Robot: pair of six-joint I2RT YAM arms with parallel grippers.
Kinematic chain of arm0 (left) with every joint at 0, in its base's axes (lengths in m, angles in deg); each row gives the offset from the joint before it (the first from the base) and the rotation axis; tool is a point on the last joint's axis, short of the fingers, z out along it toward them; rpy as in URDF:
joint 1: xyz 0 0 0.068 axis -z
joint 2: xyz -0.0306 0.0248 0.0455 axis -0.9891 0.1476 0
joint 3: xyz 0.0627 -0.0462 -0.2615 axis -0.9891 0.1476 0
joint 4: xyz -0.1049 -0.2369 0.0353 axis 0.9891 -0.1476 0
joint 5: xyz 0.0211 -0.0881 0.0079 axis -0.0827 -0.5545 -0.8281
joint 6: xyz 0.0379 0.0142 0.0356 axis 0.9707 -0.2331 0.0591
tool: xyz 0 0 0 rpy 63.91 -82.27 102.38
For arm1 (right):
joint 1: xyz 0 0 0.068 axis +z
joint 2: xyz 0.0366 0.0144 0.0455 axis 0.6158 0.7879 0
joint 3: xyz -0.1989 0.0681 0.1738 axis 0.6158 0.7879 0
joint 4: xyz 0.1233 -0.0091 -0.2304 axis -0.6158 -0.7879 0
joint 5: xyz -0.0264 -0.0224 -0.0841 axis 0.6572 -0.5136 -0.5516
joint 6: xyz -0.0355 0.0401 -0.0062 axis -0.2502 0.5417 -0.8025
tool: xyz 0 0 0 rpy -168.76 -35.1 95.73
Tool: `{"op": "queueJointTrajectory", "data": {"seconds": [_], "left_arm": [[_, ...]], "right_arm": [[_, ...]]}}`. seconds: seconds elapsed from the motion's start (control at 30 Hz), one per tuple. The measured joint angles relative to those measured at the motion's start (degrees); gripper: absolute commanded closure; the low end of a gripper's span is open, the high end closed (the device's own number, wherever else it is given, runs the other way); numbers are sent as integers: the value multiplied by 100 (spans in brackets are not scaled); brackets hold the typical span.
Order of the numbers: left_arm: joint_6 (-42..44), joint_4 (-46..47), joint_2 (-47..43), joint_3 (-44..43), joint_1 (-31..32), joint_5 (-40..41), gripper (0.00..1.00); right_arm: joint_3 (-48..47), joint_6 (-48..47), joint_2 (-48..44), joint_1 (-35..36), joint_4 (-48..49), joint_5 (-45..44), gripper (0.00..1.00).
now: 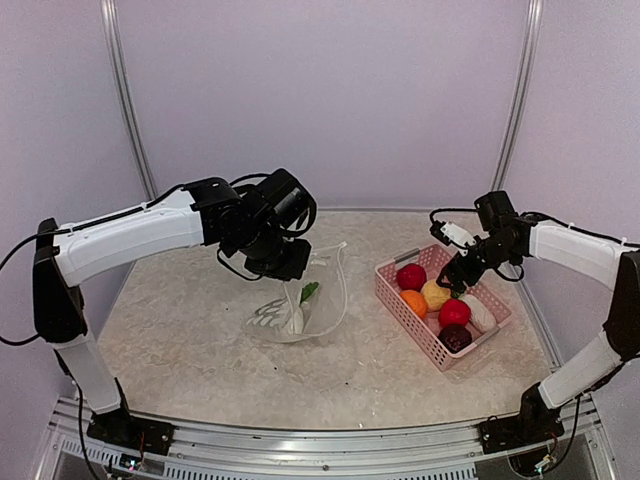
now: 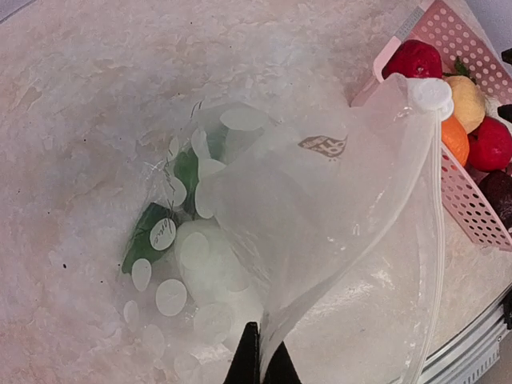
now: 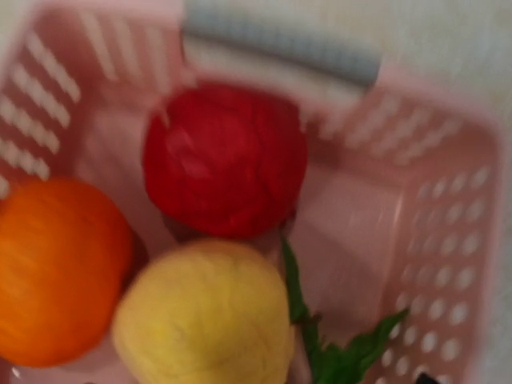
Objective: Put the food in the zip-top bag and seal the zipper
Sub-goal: Pick up the fake fruit from the bin.
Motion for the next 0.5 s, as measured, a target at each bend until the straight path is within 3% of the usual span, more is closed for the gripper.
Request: {"op": "queueJointTrajectory", "data": {"seconds": [0.5], "left_arm": [[-66,229,160,-13,96,13,100]], "right_arm": [[267,-136,769,0,400,-205,12]]}}
